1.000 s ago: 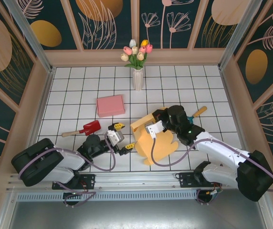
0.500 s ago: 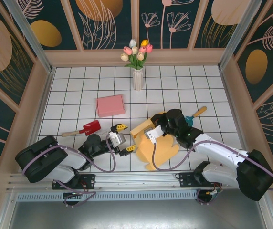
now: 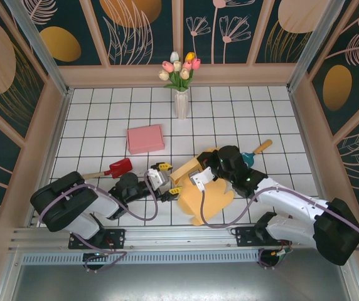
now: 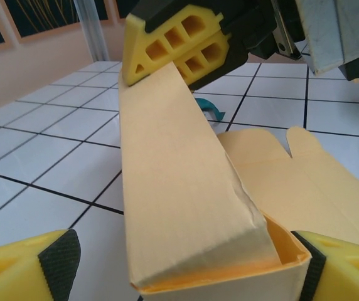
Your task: Fold the paper box
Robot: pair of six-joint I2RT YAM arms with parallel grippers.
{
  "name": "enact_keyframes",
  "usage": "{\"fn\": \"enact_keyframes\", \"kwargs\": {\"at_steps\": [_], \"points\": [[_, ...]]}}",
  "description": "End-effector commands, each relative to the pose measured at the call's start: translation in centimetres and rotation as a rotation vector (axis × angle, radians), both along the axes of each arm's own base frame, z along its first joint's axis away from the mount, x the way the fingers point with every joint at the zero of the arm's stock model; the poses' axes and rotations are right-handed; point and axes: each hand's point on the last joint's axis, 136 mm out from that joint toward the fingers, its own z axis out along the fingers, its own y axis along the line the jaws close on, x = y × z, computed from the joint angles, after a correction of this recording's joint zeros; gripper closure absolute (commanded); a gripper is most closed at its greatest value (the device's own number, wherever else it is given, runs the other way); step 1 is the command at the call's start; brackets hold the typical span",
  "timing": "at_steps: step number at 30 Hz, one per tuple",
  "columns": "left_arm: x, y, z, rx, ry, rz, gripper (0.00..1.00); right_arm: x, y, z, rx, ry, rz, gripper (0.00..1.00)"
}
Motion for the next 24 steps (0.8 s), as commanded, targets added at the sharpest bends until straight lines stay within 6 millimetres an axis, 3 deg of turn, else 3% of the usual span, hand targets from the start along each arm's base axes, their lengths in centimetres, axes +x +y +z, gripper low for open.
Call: {"fn": "enact_keyframes", "kwargs": {"at_steps": [1,11,18,24], "points": [[0.1,-0.8,0.9,-0.045,0.012,-0.033,0.18,-0.4,0.1,0.6,0.016,-0.023,0.012,1.0],[1.2,-1.4,0.6,-0.041,0.066,-0.004,0.33,-0.4,0.1,-0.1,-0.003,-0.013,0.005,1.0],[2.2,-1.3,0.1,-0.034,0.107,0.053,0.51,-0.3,-0.1,-0.4,-0.015,-0.008,-0.004,1.0],[2.6,-1.0,0.2,-0.039,0.127,0.088,0.55,-0.3,-0.4,-0.5,-0.022,-0.003,-0.016,1.0]]}}
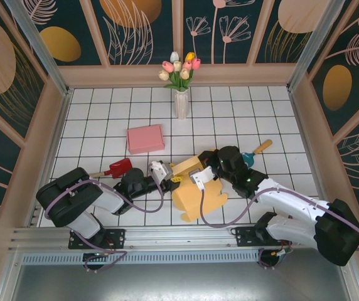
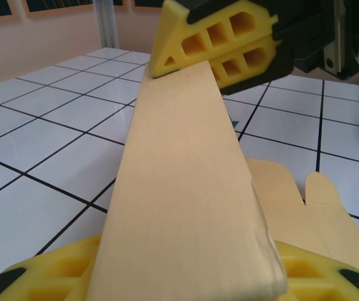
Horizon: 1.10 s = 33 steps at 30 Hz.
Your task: Fold the paper box
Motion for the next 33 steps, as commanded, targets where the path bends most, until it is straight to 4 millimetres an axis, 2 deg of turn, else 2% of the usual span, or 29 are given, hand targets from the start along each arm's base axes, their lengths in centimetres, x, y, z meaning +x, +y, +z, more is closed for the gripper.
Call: {"fn": "enact_keyframes", "kwargs": {"at_steps": [1,9,11,17,23,25,27,30,33], "points": [[0.7,0.2,0.1,-0.004,0.024,0.036,0.56,-0.8,0.1,-0.8,-0.014,0.016,0.028,1.0],[2.4,0.9,-0.1,-0.001,0.073,0.146,0.63,-0.8,0.1,-0.8,-0.02,0.005,0.032,1.0],[2.5,0.9,-0.1,-0.002,0.088,0.152,0.62,-0.7,0.0,-0.9,-0.024,0.005,0.029,1.0],[2.6,1.5,0.0,-0.007,0.092,0.178,0.68,-1.0,-0.1,-1.5,-0.04,0.019,0.028,1.0],[2.3,1.7,0.3,-0.001,0.104,0.176,0.49,-0.8,-0.3,-1.7,-0.045,0.021,0.007,1.0],[2.3,1.8,0.4,-0.001,0.099,0.181,0.48,-0.9,-0.3,-1.9,-0.048,0.022,0.006,1.0],[2.5,2.0,0.3,0.003,0.096,0.197,0.51,-0.9,-0.4,-1.9,-0.05,0.022,0.003,1.0],[2.8,2.1,0.3,0.005,0.099,0.213,0.68,-0.9,-0.4,-1.9,-0.05,0.023,0.001,1.0],[2.8,2.1,0.6,-0.007,0.095,0.219,0.7,-1.0,-0.5,-2.0,-0.053,0.026,0.0,1.0]]}}
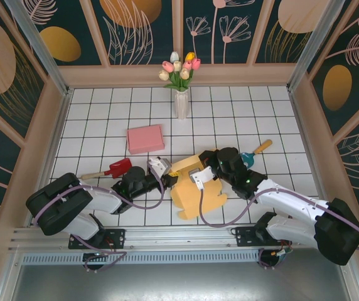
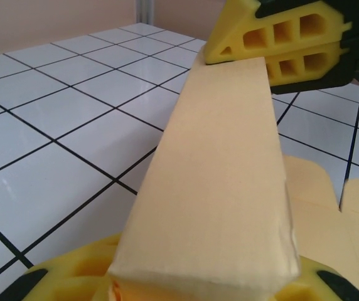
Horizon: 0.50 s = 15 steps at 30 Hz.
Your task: Fold the paper box
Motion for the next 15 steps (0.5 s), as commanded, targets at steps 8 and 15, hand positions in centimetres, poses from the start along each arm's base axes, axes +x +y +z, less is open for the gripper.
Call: {"fn": "enact_keyframes", "kwargs": {"at_steps": [8,15], "points": [[1.0,1.1,1.5,-0.053,0.0,0.076,0.37,-0.8,-0.4,-2.4,-0.044,0.066,-0.001,1.0],[0.4,5.6,2.2,-0.188,0.085,0.261,0.32,1.3,0.5,-1.1,0.067,0.149,-0.162,1.0]]}}
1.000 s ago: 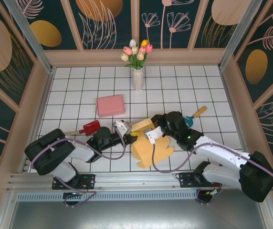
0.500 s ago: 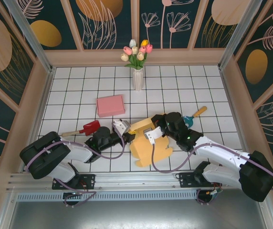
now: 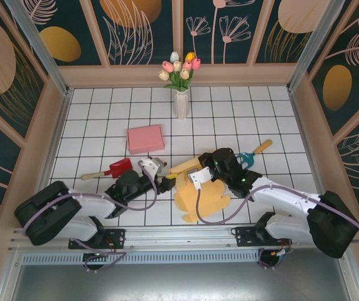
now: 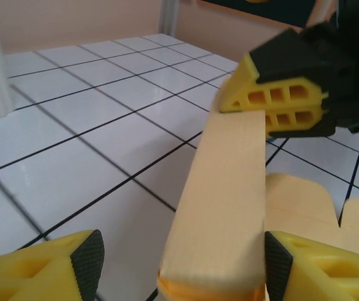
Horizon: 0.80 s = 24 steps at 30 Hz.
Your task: Fold the paper box
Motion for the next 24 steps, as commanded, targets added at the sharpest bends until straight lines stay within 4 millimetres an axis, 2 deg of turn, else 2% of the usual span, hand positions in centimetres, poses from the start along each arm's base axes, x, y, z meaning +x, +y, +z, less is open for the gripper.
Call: {"fn": "enact_keyframes", "kwargs": {"at_steps": [1,4,9,14,18,24], "points": [[0.6,4.0,1.5,-0.147,0.05,0.198,0.33,1.1,0.5,1.6,0.089,0.073,-0.118,1.0],[0.2,5.9,1.7,-0.195,0.092,0.265,0.33,2.0,0.0,1.5,0.105,0.093,-0.196,1.0],[0.4,7.2,0.0,-0.143,0.126,0.33,0.34,2.6,-0.4,0.6,0.118,0.094,-0.268,1.0],[-0.2,5.2,-1.1,-0.116,0.157,0.231,0.37,2.7,-1.2,-0.7,0.081,0.039,-0.329,1.0],[-0.7,3.5,-1.6,-0.105,0.156,0.164,0.39,2.9,-1.9,-1.0,0.066,-0.023,-0.382,1.0],[-0.9,0.5,-2.5,-0.032,0.124,0.123,0.39,1.6,-1.6,-1.2,0.062,-0.067,-0.361,1.0]]}}
